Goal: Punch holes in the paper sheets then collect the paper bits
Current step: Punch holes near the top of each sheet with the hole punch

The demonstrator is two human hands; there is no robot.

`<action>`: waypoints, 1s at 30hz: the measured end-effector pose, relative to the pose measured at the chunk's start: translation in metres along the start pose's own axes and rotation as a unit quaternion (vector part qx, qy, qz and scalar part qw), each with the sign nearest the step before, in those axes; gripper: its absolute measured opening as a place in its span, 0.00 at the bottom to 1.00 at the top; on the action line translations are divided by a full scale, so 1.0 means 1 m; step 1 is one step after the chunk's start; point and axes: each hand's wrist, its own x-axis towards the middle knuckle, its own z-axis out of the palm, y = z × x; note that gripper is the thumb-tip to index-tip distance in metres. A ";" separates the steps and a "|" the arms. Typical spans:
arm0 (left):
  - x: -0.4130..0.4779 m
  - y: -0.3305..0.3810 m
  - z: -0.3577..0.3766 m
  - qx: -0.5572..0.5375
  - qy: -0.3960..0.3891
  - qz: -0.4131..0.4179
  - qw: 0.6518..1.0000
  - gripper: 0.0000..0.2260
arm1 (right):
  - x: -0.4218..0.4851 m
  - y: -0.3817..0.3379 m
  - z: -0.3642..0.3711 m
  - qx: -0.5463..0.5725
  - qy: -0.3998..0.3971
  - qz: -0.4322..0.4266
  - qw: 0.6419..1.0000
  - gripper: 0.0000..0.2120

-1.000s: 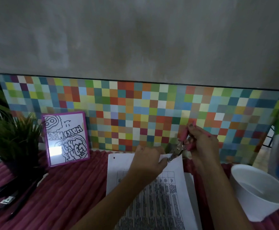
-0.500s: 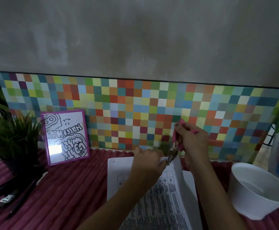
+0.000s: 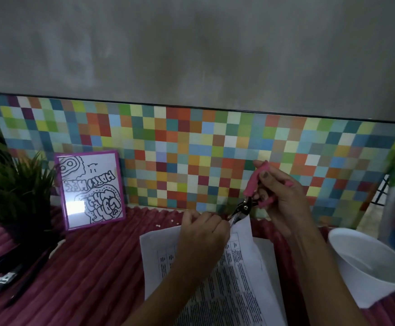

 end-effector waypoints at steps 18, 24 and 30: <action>-0.006 -0.015 0.029 -0.169 0.003 -0.087 0.982 0.06 | 0.001 0.022 0.030 -0.199 0.194 -0.045 0.960 0.06; -0.009 -0.013 0.034 -0.170 0.000 -0.071 0.983 0.08 | -0.003 0.028 0.044 -0.254 0.222 -0.091 0.937 0.05; -0.014 -0.026 0.040 -0.163 -0.017 -0.104 0.981 0.10 | -0.004 0.017 0.044 -0.232 0.244 -0.086 0.938 0.07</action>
